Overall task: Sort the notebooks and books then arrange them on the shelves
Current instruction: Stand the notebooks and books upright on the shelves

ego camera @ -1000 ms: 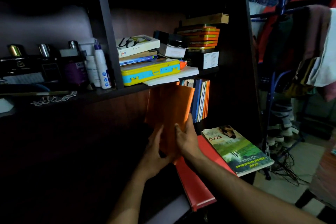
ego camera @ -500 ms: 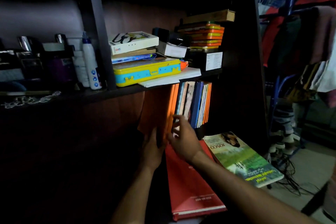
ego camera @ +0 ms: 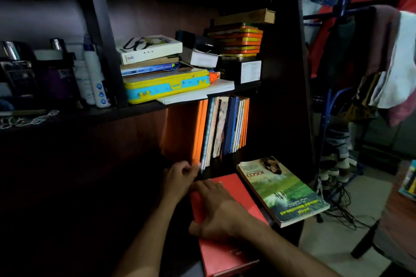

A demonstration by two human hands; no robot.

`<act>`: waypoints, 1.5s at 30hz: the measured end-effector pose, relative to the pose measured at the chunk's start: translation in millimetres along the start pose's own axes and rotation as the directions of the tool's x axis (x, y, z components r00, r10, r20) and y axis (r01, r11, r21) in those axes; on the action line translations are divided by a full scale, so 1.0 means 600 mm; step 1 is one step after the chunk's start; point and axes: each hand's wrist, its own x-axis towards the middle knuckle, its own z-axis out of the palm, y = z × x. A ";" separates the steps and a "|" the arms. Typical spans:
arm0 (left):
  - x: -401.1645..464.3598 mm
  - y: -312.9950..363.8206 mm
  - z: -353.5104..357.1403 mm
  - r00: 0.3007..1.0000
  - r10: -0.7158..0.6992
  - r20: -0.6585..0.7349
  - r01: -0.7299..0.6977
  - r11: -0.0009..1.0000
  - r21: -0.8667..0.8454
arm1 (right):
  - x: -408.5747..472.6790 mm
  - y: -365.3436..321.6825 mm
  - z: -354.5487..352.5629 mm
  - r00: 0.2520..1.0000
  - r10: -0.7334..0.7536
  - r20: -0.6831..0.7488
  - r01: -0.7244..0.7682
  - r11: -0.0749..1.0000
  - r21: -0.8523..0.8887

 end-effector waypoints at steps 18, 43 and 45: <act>-0.021 0.012 -0.007 0.963 0.095 0.251 0.053 0.850 -0.524 | -0.103 0.042 -0.064 0.851 0.521 -0.064 -0.473 0.814 0.336; -0.005 0.031 0.033 0.844 0.401 -0.356 -0.275 0.893 0.355 | 0.010 0.153 -0.066 0.685 0.537 -0.492 -0.099 0.738 0.668; 0.008 0.051 0.042 0.762 0.558 -0.328 -0.325 0.768 0.552 | 0.010 0.158 -0.066 0.671 0.556 -0.490 -0.063 0.702 0.709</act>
